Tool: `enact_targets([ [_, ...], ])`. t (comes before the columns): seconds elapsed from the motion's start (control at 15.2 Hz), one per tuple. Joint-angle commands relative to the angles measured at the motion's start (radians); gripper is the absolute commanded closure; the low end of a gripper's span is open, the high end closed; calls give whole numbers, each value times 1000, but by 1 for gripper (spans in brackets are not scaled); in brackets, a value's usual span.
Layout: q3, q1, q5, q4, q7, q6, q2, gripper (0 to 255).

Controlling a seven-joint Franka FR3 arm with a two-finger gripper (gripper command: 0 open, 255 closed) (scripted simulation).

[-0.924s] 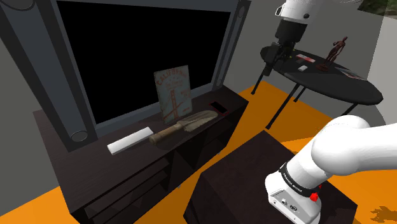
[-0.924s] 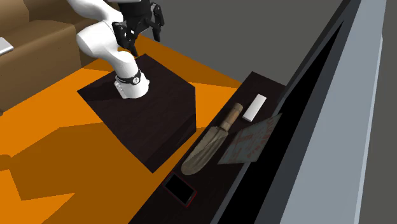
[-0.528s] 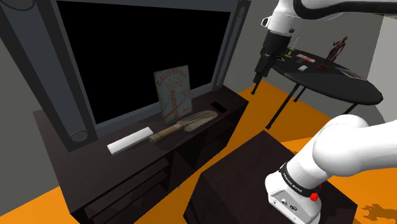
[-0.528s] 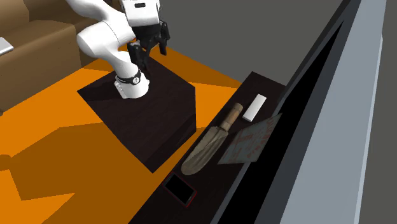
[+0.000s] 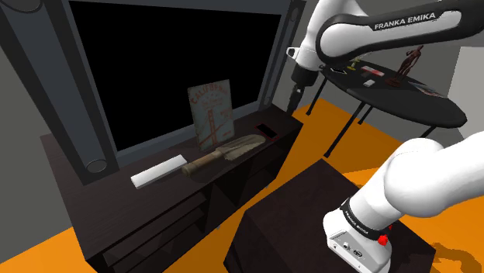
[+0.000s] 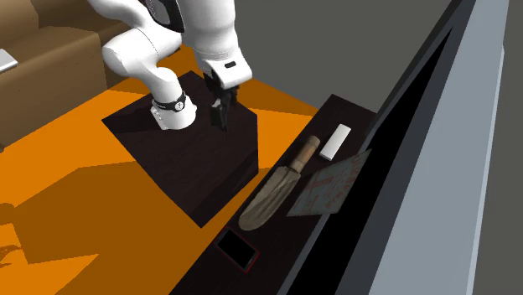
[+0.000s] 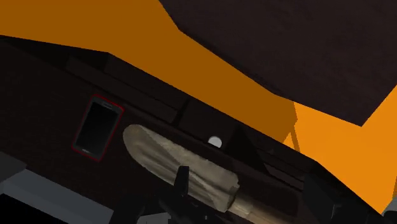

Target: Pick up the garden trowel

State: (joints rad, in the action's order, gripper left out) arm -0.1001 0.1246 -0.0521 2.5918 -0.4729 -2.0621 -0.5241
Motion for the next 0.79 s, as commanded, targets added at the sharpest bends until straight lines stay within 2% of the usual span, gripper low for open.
enact_targets([
  [0.0,-7,24,-2,12,-61,-85,54,0],
  [0.4,-32,94,13,6,-252,-339,268,0],
  [0.73,-33,149,61,-35,-429,-528,461,0],
])
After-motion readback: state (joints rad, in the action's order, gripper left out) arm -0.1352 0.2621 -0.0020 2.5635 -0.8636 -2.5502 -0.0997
